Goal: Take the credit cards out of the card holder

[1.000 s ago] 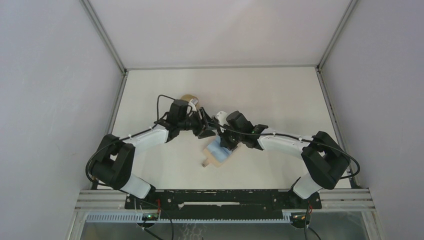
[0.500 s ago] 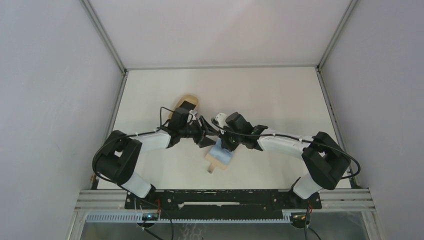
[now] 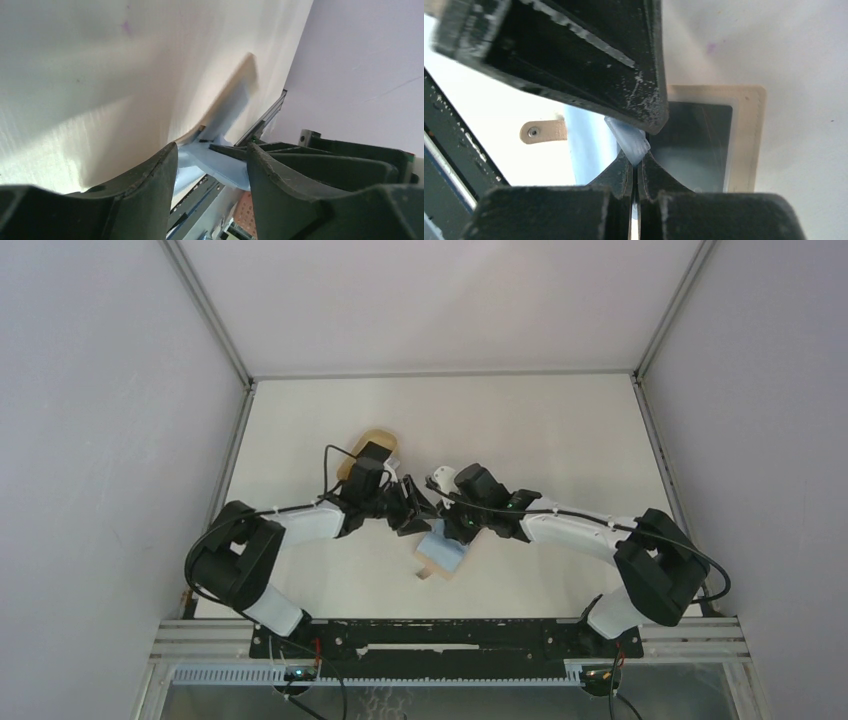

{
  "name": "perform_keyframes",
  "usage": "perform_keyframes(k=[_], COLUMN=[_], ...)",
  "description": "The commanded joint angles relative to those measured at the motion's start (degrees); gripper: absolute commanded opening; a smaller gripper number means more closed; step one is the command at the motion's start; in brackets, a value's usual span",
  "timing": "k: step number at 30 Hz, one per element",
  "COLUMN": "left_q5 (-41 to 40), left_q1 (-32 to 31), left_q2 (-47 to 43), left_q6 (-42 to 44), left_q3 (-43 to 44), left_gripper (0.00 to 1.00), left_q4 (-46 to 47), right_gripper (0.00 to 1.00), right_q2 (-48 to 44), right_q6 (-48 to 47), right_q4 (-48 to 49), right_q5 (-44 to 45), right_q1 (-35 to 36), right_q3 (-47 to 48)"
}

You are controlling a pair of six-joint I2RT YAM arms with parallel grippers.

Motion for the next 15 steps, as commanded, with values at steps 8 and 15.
perform_keyframes(k=[8, 15], left_q5=[-2.9, 5.4], left_q1=[0.0, 2.2], left_q2=[1.7, -0.4], left_q6=[7.6, 6.8], left_q3=[-0.4, -0.7], left_gripper=[0.59, 0.60], left_q4=[4.1, 12.8], right_gripper=[0.00, 0.00], right_q2=[-5.5, -6.1], right_q6=[-2.1, -3.4], right_q4=[-4.3, -10.7], right_q5=[-15.8, -21.0], right_q1=[-0.5, -1.6], right_q3=[6.7, 10.5])
